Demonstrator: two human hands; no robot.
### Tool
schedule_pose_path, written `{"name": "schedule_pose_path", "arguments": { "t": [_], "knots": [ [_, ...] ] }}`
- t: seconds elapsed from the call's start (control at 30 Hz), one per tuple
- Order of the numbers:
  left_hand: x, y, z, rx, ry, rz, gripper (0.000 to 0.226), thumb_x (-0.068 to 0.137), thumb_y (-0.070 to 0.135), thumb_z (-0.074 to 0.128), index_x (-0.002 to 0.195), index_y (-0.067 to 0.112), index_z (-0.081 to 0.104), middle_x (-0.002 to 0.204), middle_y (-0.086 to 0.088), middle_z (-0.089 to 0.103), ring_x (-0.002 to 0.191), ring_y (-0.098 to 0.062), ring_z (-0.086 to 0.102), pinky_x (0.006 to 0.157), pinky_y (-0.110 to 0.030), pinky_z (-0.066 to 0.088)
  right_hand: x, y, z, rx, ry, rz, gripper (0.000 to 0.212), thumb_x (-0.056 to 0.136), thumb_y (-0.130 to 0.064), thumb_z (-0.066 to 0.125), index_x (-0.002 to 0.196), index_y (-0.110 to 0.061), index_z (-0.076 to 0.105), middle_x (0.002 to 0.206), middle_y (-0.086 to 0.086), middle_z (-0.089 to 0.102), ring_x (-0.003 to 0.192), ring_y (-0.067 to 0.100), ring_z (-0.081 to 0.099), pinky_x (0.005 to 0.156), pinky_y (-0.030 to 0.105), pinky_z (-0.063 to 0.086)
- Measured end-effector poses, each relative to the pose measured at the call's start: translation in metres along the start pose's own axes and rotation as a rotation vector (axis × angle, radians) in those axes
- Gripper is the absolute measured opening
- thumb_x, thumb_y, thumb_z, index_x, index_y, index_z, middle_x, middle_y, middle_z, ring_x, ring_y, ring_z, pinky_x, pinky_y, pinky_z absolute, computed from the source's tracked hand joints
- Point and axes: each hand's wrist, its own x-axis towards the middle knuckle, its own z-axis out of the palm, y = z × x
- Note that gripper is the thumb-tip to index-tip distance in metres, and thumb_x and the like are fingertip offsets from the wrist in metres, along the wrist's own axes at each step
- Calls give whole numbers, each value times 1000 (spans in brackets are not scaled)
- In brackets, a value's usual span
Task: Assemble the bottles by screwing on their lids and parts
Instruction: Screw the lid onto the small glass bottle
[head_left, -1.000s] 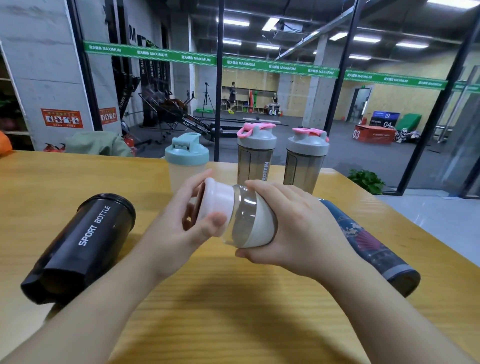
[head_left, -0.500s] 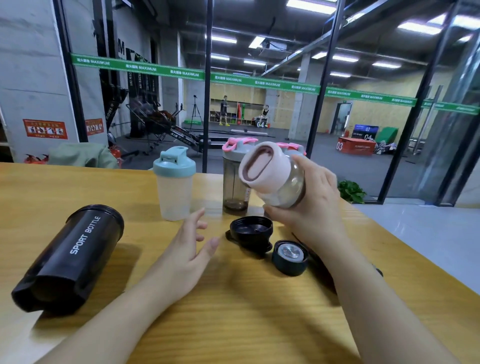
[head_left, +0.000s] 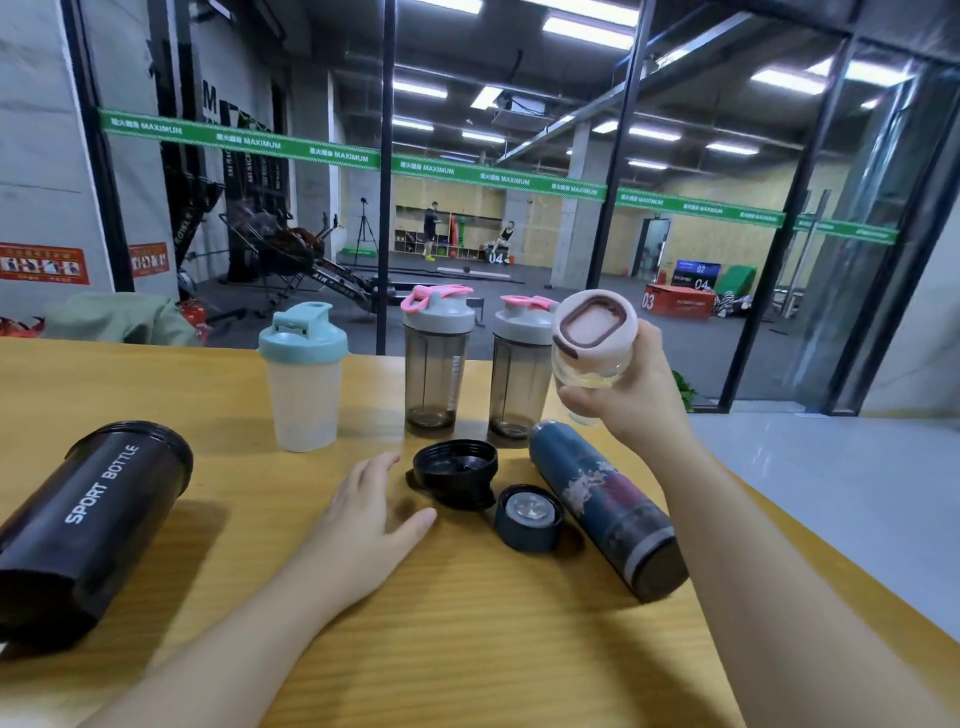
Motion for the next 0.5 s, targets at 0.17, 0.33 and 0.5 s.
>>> {"name": "schedule_pose_path", "arguments": {
  "t": [0.17, 0.33, 0.5],
  "knots": [
    [14, 9, 9, -22, -13, -60, 87, 83, 59, 56, 150, 27, 11, 157, 6, 17, 143, -14, 22, 114, -37, 27, 19, 21, -8, -31, 30, 86, 76, 59, -16, 84, 123, -15, 42, 118, 3, 50, 104, 19, 53, 78, 27, 41],
    [28, 16, 20, -27, -11, -94, 96, 76, 69, 56, 150, 29, 8, 157, 4, 18, 143, -16, 21, 115, -39, 25, 23, 37, -11, -91, -40, 170, 77, 62, -20, 85, 124, -10, 40, 111, 3, 54, 98, 19, 53, 73, 27, 40],
    [38, 11, 23, -69, -13, -147, 105, 65, 81, 51, 148, 32, 9, 155, 3, 28, 141, -19, 26, 113, -43, 29, 26, 52, -7, -117, -74, 223, 77, 61, -25, 87, 121, -9, 43, 108, 3, 56, 97, 20, 56, 73, 30, 43]
  ]
}}
